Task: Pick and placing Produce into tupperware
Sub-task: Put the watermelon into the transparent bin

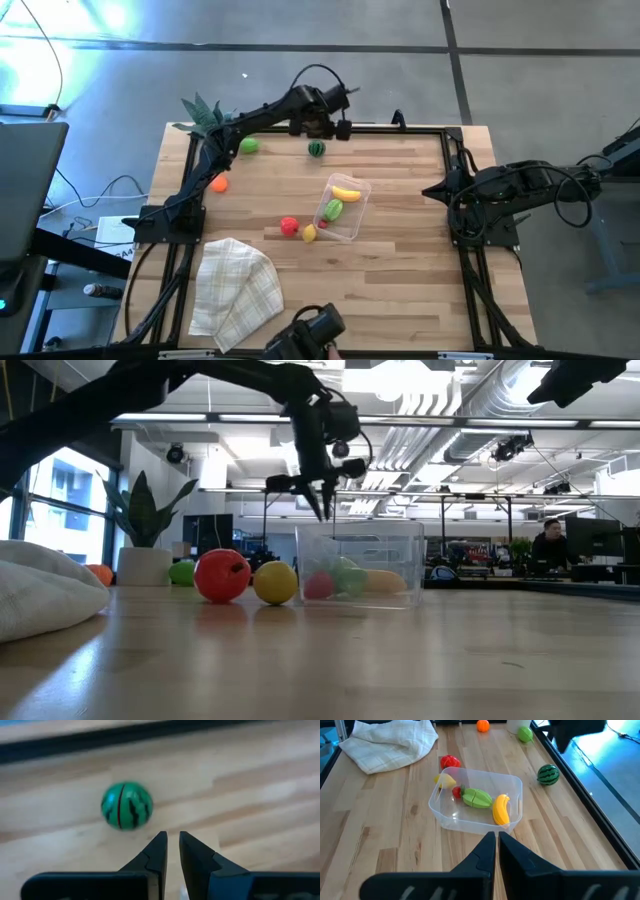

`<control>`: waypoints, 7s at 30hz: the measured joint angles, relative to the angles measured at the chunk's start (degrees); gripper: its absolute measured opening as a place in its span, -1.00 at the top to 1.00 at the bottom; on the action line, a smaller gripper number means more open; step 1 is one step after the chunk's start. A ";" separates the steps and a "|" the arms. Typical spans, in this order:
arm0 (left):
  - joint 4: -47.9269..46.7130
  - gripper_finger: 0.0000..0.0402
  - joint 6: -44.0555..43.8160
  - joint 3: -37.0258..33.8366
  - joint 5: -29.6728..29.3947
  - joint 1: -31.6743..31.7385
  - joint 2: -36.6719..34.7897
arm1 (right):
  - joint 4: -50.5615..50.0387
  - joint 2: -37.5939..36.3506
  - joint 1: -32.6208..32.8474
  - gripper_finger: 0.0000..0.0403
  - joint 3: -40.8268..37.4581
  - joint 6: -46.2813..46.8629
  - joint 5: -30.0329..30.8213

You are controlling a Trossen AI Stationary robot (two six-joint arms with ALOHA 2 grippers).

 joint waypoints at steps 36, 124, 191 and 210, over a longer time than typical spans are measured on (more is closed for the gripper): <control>-1.87 -0.01 8.40 0.34 3.49 5.33 3.15 | 0.02 0.00 0.00 0.94 0.00 0.00 -0.02; 15.96 -0.92 9.78 -6.63 6.10 5.40 10.28 | 0.02 -0.01 0.02 0.94 0.00 0.00 0.00; 0.19 -0.37 11.02 0.80 -1.90 -0.40 5.24 | 0.02 -0.02 0.00 0.94 0.00 0.00 0.00; -3.35 -0.38 -6.78 0.82 -9.50 -17.99 -5.01 | 0.02 -0.02 0.00 0.94 0.00 0.00 0.00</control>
